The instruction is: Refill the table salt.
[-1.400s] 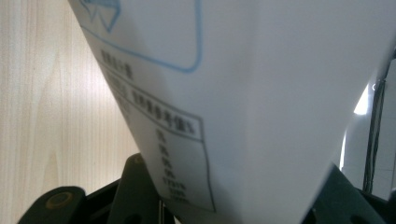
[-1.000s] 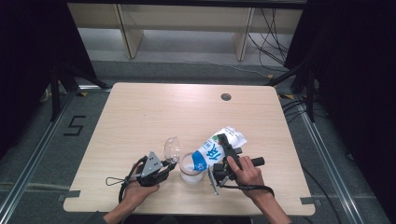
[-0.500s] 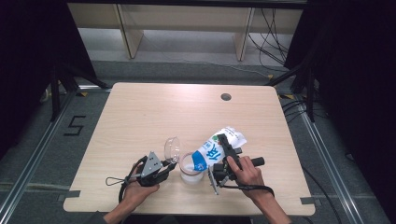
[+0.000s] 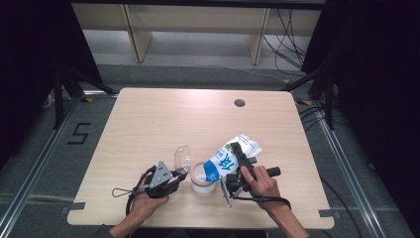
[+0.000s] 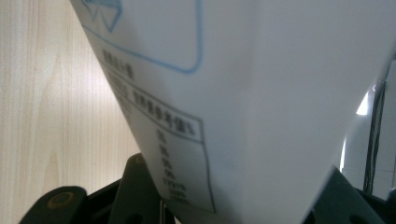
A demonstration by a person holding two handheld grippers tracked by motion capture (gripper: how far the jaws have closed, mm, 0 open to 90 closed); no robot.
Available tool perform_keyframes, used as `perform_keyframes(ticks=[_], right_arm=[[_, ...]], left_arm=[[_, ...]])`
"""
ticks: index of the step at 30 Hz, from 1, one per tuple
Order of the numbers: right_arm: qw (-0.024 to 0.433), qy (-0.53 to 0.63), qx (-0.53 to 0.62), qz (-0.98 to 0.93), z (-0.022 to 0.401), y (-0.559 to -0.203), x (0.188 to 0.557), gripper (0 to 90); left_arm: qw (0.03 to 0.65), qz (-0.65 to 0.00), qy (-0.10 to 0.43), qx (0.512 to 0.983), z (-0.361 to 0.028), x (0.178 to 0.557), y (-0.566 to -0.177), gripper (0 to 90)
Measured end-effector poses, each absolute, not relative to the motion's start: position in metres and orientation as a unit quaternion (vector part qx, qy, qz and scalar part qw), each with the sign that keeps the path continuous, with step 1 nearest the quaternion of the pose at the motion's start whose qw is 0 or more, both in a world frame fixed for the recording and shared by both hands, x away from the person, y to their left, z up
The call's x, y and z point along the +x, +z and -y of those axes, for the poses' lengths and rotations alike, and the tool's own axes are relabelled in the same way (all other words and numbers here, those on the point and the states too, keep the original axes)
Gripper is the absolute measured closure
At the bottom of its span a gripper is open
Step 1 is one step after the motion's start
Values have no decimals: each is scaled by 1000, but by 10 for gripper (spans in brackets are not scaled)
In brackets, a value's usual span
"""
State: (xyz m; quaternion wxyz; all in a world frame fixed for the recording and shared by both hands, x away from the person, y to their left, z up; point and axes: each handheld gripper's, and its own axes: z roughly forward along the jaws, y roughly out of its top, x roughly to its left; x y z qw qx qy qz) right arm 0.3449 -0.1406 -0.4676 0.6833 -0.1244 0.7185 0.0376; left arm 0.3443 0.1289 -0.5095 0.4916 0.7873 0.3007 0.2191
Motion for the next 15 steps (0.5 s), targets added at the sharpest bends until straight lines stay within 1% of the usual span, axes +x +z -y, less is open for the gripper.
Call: perform_keyframes(ticks=[8, 9, 11, 15], right_arm=[[684, 37, -125, -718, 141, -468, 345, 606], [678, 52, -96, -727, 142, -472, 344, 606], [682, 40, -129, -718, 141, -468, 346, 606], [683, 44, -127, -718, 141, -469, 346, 608]], left_arm=[[492, -301, 219, 787, -129, 344, -509, 772], [492, -301, 219, 787, -129, 344, -509, 772], [492, -301, 219, 787, -129, 344, -510, 772], [492, -302, 219, 787, -129, 344, -509, 772]])
